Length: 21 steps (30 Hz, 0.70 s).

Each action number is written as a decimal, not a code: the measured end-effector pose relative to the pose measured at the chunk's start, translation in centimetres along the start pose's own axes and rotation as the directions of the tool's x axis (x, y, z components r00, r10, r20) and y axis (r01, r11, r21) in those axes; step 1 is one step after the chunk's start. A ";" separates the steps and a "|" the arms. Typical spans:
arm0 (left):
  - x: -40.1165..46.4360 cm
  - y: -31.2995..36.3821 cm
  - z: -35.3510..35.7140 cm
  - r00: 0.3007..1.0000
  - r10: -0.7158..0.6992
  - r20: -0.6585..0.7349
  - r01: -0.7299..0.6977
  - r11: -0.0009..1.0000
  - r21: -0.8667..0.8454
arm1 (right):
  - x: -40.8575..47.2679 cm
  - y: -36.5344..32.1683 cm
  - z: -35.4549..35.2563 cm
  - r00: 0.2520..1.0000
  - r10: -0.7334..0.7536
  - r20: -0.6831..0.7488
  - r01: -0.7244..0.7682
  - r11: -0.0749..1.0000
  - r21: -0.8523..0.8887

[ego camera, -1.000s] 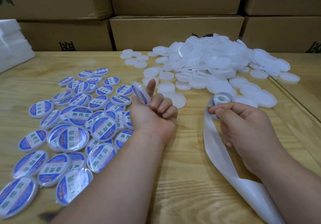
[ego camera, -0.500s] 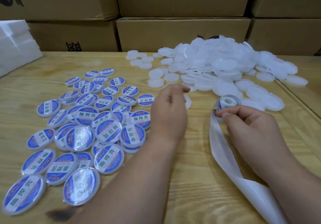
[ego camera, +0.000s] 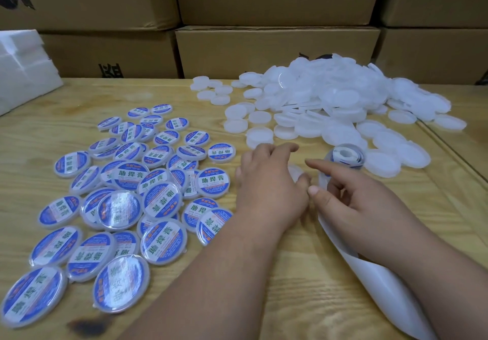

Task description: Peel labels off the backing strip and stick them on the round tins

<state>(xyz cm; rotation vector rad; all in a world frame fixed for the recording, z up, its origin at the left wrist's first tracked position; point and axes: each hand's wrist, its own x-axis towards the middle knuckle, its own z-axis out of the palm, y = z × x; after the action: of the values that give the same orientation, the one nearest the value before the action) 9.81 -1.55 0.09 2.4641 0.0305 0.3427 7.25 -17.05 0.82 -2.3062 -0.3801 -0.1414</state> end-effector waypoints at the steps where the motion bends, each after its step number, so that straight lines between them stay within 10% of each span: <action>1: 0.0 -0.1 0.0 0.999 -0.003 0.036 0.002 1.000 0.027 | 0.0 -0.1 0.0 1.000 0.003 -0.025 -0.003 1.000 -0.020; 10: 0.0 -0.1 0.5 0.999 0.043 -0.010 -0.044 0.999 -0.019 | 0.1 -0.1 0.0 0.965 0.119 -0.235 -0.132 0.990 -0.040; 21: -0.5 1.1 0.1 0.999 -0.004 -0.048 -0.032 0.697 -0.716 | 0.1 -0.3 -0.6 0.950 0.286 -0.128 -0.253 0.941 0.224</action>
<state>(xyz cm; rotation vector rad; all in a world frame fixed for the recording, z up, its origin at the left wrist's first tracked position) 9.31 -2.52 0.62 1.6657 -0.0899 0.3368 7.29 -17.28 1.52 -2.1003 0.0068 -0.1403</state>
